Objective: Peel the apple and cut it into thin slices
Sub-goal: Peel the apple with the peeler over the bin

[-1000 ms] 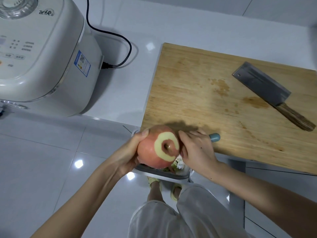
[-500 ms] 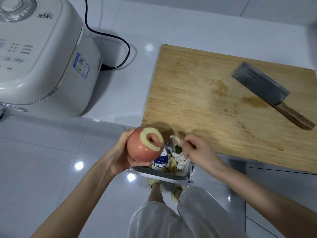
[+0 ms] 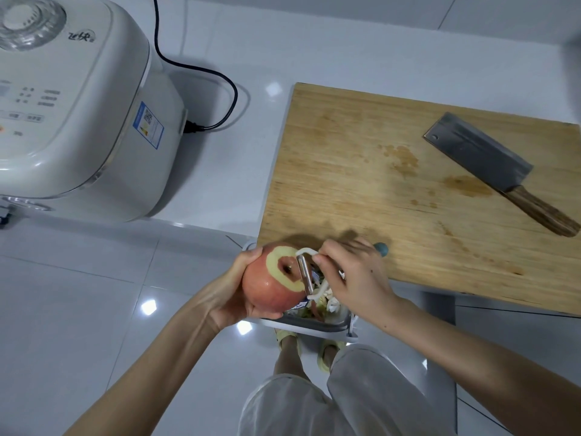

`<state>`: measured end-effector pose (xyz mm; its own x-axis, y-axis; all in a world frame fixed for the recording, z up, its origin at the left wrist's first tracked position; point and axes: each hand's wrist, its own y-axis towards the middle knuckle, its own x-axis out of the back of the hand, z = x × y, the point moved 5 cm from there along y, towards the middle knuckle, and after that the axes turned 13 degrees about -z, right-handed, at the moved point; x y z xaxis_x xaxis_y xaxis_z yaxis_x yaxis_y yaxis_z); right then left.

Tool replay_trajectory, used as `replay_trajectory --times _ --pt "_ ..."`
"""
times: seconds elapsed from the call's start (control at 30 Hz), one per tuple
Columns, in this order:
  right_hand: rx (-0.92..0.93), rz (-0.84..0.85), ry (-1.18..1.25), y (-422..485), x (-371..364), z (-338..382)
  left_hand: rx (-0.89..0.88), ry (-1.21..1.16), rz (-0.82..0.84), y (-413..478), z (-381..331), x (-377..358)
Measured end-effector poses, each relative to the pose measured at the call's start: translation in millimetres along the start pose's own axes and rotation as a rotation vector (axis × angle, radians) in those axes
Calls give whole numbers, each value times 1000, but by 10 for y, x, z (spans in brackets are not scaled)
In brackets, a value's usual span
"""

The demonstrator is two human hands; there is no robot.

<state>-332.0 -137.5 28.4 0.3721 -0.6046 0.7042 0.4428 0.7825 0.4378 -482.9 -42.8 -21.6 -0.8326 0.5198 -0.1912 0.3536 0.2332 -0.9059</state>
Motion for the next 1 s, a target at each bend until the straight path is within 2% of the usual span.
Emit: replay_trajectory --times 0.07,0.17,0.27,0.37,0.43,0.53,0.6,0.7,0.77,0.83,0.87,0.97,1.0 --pt "-21 14 18 -40 -35 -40 71 -22 2 -1 59 15" --pt "-50 77 -36 -126 -112 -164 171 -97 95 -63 88 -18" --pt "-140 180 -38 -212 -215 -214 135 -91 99 -70 8 -16" --pt "-339 343 -69 -282 -305 -270 80 -53 60 -25 -75 32" --pt "-555 558 19 -388 -354 -355 45 -11 16 -5 -128 79" --pt "-1031 887 244 -599 -401 -374 -5 84 10 12 -189 107" --pt "-1351 1042 387 -751 -415 -317 -35 114 35 37 -221 109" --pt "-1617 1201 566 -865 -427 -218 -77 174 52 97 -246 126" --pt "-1686 1228 636 -864 -409 -187 -84 177 12 130 -259 146" --pt "-1713 1157 674 -819 -376 -193 -89 168 -33 174 -269 184" --pt "-1682 1065 652 -779 -360 -229 -91 159 -47 190 -273 200" --pt "-1381 785 464 -554 -294 -379 -101 140 -72 226 -288 236" --pt "-1336 725 443 -482 -285 -413 -95 132 -82 235 -293 241"
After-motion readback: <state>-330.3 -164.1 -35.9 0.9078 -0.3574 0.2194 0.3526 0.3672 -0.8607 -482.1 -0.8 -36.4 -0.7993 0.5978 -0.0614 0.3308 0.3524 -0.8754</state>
